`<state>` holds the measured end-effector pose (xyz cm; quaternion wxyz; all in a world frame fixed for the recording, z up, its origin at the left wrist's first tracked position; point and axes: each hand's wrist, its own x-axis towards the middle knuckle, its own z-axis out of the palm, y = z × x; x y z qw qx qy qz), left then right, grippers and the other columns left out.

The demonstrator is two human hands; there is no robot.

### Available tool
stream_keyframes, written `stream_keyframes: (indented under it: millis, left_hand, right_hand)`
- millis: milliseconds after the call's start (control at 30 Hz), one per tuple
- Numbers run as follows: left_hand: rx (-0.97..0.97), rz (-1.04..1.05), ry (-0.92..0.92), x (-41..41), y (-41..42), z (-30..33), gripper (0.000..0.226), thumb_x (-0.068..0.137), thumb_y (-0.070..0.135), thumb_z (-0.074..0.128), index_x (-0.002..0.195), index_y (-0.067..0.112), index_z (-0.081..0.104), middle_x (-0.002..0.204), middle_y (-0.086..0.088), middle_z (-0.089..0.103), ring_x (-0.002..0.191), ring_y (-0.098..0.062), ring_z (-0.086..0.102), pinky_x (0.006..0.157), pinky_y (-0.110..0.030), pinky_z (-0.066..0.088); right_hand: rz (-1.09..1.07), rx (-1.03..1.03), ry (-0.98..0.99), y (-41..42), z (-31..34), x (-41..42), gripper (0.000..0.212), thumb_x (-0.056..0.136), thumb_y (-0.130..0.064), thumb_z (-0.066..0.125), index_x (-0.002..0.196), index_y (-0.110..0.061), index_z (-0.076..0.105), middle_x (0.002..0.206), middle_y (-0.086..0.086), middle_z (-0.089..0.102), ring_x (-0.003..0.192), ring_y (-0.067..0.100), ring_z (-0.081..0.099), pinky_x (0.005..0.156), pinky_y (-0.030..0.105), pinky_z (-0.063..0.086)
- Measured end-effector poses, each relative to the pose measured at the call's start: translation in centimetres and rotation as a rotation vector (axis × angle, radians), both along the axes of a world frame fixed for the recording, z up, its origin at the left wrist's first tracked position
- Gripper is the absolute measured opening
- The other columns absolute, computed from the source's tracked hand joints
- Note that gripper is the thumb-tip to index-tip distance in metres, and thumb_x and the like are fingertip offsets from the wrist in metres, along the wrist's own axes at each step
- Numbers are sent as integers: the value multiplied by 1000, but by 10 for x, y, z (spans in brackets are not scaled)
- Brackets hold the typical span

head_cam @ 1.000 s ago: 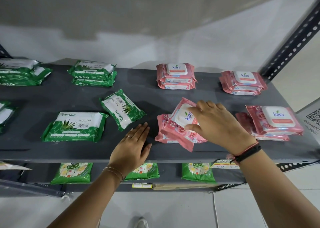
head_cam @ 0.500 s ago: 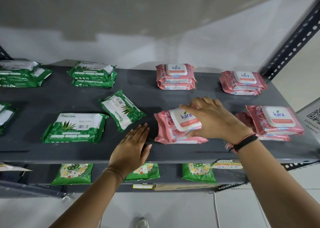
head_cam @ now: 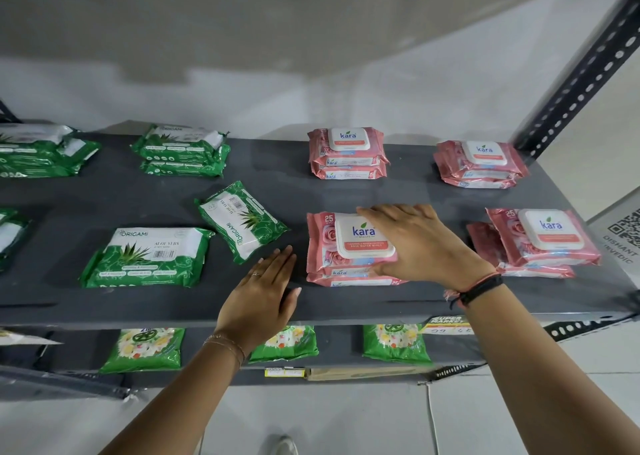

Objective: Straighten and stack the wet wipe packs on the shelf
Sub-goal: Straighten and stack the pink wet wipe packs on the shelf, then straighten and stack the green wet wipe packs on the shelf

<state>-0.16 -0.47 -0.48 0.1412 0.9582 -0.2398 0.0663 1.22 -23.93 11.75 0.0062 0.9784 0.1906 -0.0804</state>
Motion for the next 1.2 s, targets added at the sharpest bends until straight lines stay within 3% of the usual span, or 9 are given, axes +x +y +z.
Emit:
stream_keyframes:
  millis: [200,400,533,733,833,967,1067,1200]
  left_hand:
    - [29,3,7,-1,0,2,68,96,45,12,123,-3,52,128,-17,53,116,-28,49,98,-44,28]
    - [15,25,-25,-15,1,15,65,98,43,11,125,-3,49,131,-17,49,121,-27,44,102,-41,27]
    - [-7,77,-99,-24,24,31,61,98,40,14,129,-3,44,135,-17,45,126,-26,35,106,-34,17]
    - [12,240,-130,-13,128,40,59,95,39,25,127,-6,45,134,-20,45,122,-32,40,103,-38,23]
    - [67,278,-87,-7,188,39,67,94,48,20,127,-5,45,133,-20,47,120,-32,42,102,-37,21]
    - [132,253,-17,0,248,29,75,93,54,15,126,-5,47,129,-20,51,118,-32,45,101,-36,22]
    - [166,198,13,5,267,17,77,94,55,15,122,-7,50,126,-21,53,114,-32,50,101,-38,29]
    - [123,155,46,11,274,5,78,93,56,15,123,-8,49,130,-21,49,116,-33,48,97,-46,33]
  right_hand:
    - [-11,36,15,-1,-1,-1,91,71,-45,67,141,-22,13,145,1,34,133,22,32,111,43,19]
    - [-35,60,-10,6,4,-9,95,72,-54,62,142,-25,4,155,4,16,141,24,17,116,53,6]
    - [19,153,-169,39,13,-12,78,81,-49,54,141,-19,16,152,6,26,139,25,25,114,48,19]
    - [-25,337,-249,130,4,5,55,89,-30,49,137,-14,27,144,10,40,130,30,38,106,44,33]
    - [-168,363,-192,176,-12,27,49,89,-29,50,133,-13,34,139,13,44,128,34,39,104,46,34]
    - [-372,304,35,207,-34,58,62,83,-41,54,134,-15,30,143,16,37,130,37,34,106,50,31]
    - [-461,310,173,211,-40,65,67,80,-41,58,135,-16,27,140,18,39,125,39,40,103,48,36]
    - [-497,375,150,217,-38,64,65,80,-32,61,134,-13,31,134,21,45,121,39,43,102,46,38]
